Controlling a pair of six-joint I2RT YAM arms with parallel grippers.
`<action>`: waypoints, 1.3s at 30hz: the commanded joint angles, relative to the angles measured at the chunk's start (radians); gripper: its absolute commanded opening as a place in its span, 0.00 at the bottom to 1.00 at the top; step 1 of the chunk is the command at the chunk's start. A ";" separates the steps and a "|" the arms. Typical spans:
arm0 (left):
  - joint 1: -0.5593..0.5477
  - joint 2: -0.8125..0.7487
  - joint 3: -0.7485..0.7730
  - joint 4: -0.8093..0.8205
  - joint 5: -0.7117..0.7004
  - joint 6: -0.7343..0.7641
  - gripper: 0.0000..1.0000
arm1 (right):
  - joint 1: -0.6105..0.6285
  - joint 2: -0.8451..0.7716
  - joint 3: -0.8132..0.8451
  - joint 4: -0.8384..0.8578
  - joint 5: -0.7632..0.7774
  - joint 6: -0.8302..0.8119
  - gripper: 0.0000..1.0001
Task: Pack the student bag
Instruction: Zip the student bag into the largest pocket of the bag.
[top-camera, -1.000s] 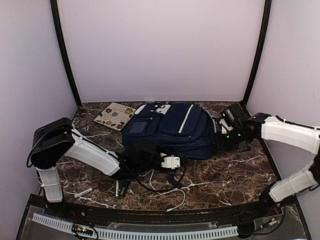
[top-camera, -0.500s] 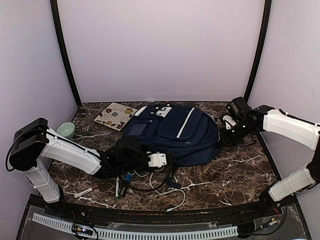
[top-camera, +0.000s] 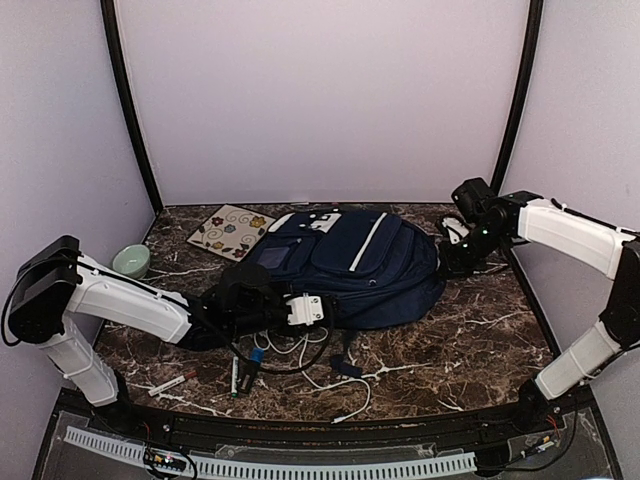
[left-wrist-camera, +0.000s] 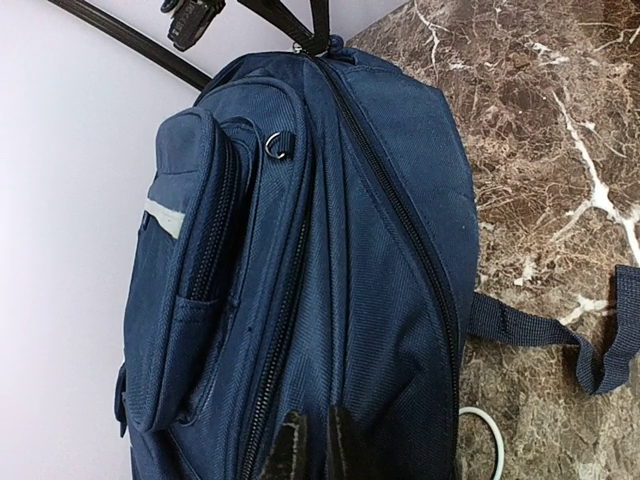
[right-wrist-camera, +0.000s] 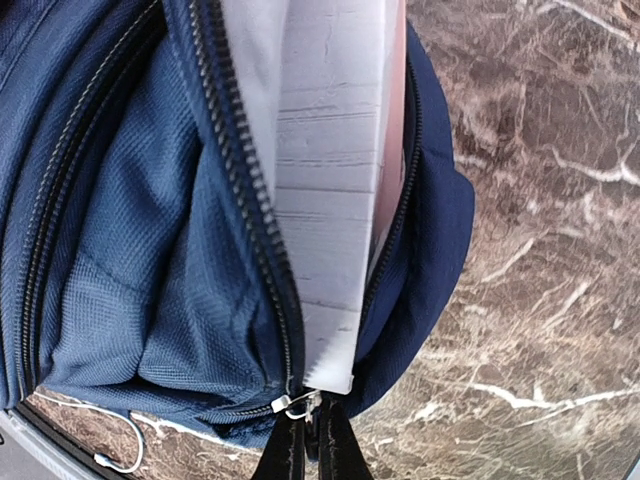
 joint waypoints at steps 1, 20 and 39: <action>0.029 -0.061 -0.058 -0.180 -0.071 -0.025 0.00 | -0.086 0.002 0.041 0.001 0.229 -0.018 0.00; 0.222 -0.144 0.085 -0.673 -0.088 -0.951 0.71 | -0.022 0.006 -0.262 0.239 -0.001 0.041 0.00; 0.383 0.202 0.234 -0.553 -0.057 -0.983 0.70 | 0.150 0.061 -0.379 0.364 -0.069 0.163 0.00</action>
